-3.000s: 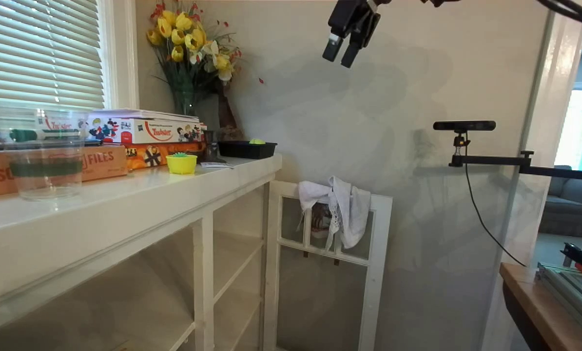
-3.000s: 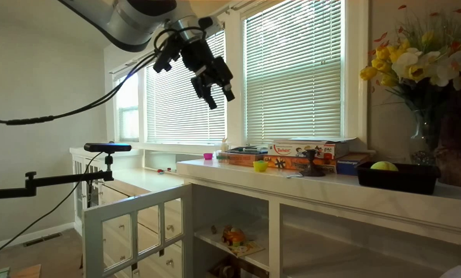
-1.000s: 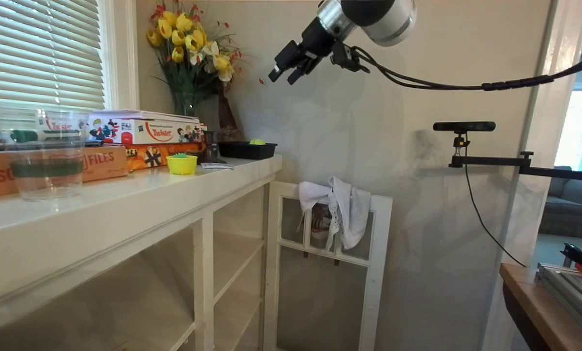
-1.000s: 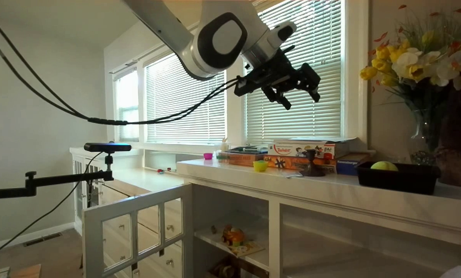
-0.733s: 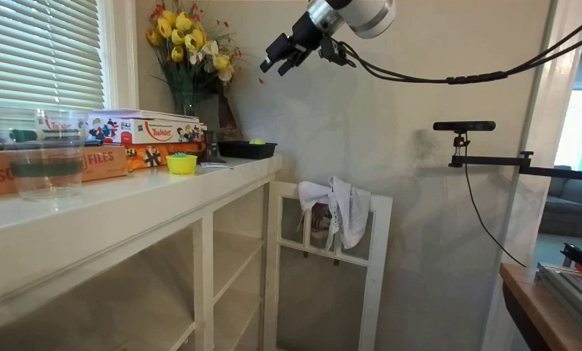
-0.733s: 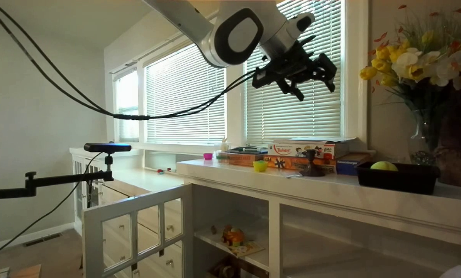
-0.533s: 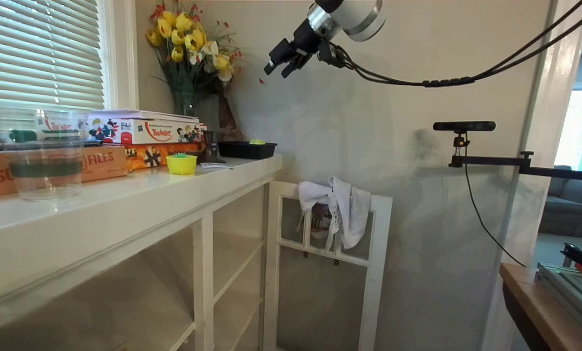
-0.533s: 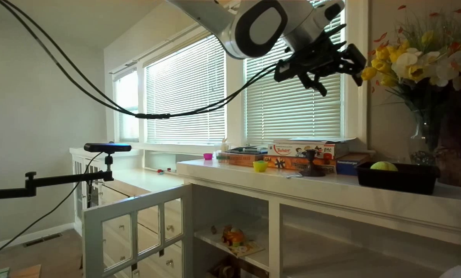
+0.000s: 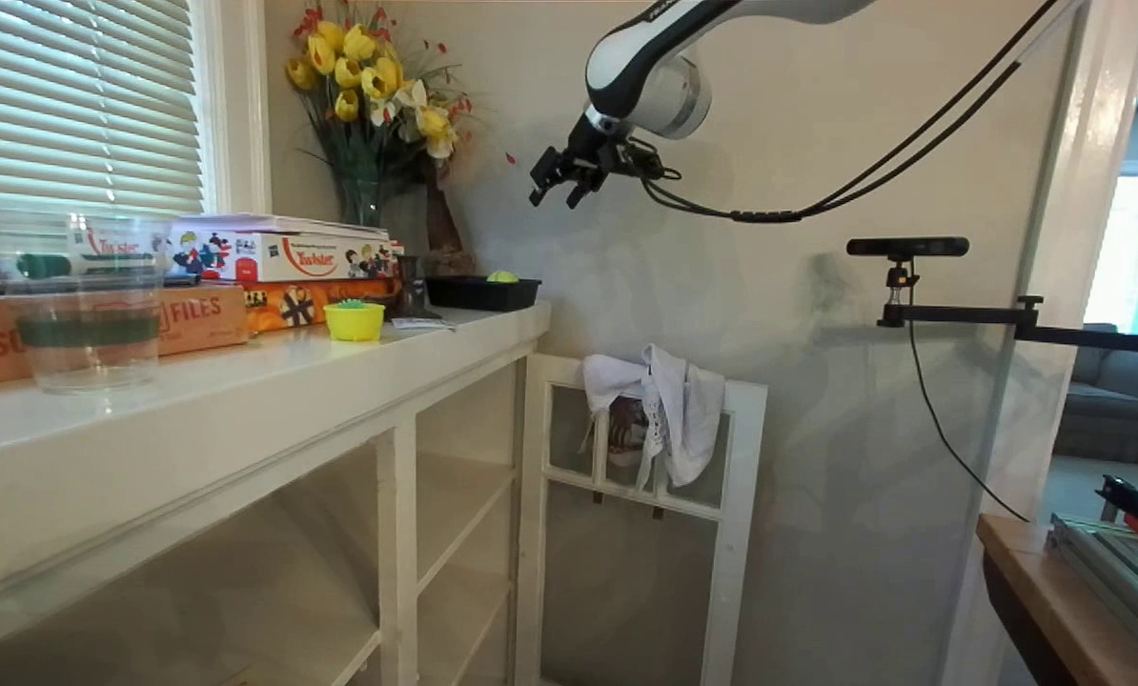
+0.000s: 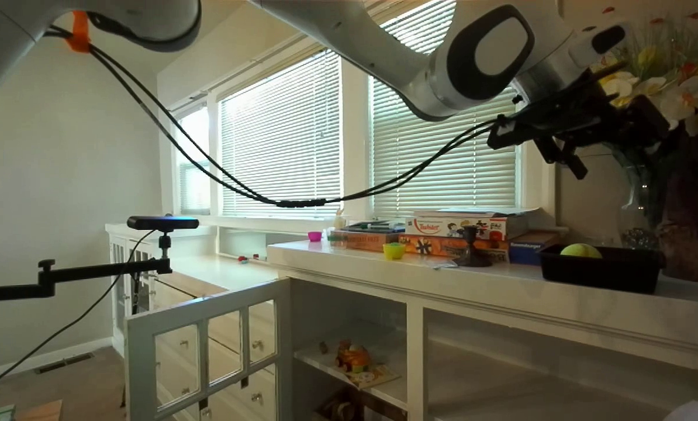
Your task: Remove the ball from the black object
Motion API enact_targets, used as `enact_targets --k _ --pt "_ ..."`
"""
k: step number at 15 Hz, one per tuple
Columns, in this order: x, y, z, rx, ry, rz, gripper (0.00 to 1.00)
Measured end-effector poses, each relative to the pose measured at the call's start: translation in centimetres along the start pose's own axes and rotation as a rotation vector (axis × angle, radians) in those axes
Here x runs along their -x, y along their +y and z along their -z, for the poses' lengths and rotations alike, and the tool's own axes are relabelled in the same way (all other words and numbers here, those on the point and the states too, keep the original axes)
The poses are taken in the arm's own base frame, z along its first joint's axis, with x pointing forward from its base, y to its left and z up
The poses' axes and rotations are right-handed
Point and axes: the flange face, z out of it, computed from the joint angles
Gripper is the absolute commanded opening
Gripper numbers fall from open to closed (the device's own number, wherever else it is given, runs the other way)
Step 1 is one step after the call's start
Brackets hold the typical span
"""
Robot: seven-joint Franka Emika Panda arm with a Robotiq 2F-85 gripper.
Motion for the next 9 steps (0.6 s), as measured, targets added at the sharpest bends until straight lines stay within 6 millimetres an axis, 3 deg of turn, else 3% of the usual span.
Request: enact_targets --k 9 --pt "-2.2 -4.2 -5.1 -0.061 -0.113 0.006 1.00"
